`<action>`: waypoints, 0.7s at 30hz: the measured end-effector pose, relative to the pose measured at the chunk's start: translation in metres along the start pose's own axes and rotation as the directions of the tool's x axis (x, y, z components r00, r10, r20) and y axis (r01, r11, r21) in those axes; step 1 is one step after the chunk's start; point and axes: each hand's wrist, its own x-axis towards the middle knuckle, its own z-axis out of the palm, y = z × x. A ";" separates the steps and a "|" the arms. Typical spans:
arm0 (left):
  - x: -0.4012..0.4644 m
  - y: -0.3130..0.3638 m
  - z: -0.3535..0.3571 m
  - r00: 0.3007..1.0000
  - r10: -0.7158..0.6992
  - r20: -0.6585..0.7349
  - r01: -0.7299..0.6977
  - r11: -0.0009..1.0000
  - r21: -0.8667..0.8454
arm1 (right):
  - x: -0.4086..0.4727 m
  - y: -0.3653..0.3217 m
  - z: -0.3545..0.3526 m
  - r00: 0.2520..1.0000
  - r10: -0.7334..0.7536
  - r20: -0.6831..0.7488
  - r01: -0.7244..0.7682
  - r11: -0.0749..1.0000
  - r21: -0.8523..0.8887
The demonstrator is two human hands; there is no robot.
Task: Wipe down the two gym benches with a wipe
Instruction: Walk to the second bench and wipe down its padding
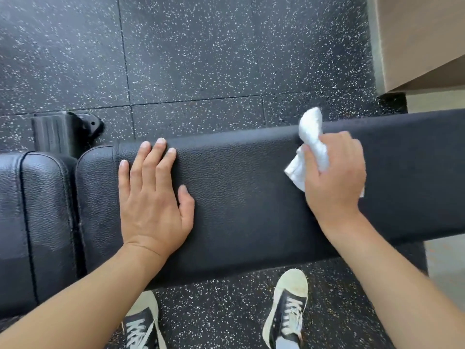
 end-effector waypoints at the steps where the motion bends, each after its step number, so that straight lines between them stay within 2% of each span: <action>1: 0.001 0.001 -0.001 1.000 -0.006 0.001 0.006 1.000 -0.006 | -0.012 -0.019 0.005 0.999 -0.044 0.027 0.044 0.999 0.004; 4: 0.003 0.003 -0.003 1.000 -0.010 0.001 0.010 1.000 -0.012 | -0.053 -0.093 0.034 0.950 -0.290 0.111 0.289 0.957 0.026; 7: 0.003 0.001 -0.001 1.000 -0.014 0.001 0.014 0.999 -0.032 | -0.073 -0.138 0.055 0.954 -0.295 0.053 0.288 0.952 0.101; 10: 0.001 0.001 0.001 1.000 -0.016 0.000 0.016 1.000 -0.020 | -0.076 -0.132 0.054 0.947 -0.320 0.033 0.314 0.942 0.117; 13: 0.000 0.002 -0.001 1.000 0.000 0.011 0.000 1.000 -0.012 | -0.076 -0.091 0.037 0.926 -0.374 0.053 0.371 0.927 0.062; 15: 0.001 0.001 -0.001 1.000 0.007 0.012 -0.007 1.000 -0.002 | -0.072 -0.046 0.022 0.950 -0.312 0.017 0.311 0.949 0.042; 18: 0.001 0.000 -0.001 1.000 0.008 0.005 -0.008 1.000 0.004 | -0.065 0.005 -0.002 0.996 -0.082 -0.026 0.083 0.996 0.037; 20: 0.001 0.000 0.000 1.000 0.004 0.009 -0.004 1.000 -0.004 | -0.074 -0.006 -0.004 0.997 0.077 -0.030 -0.076 0.996 0.045; 21: 0.001 0.001 -0.001 1.000 0.000 0.013 0.001 1.000 -0.008 | -0.082 -0.025 0.001 0.994 0.112 -0.010 -0.111 0.992 0.058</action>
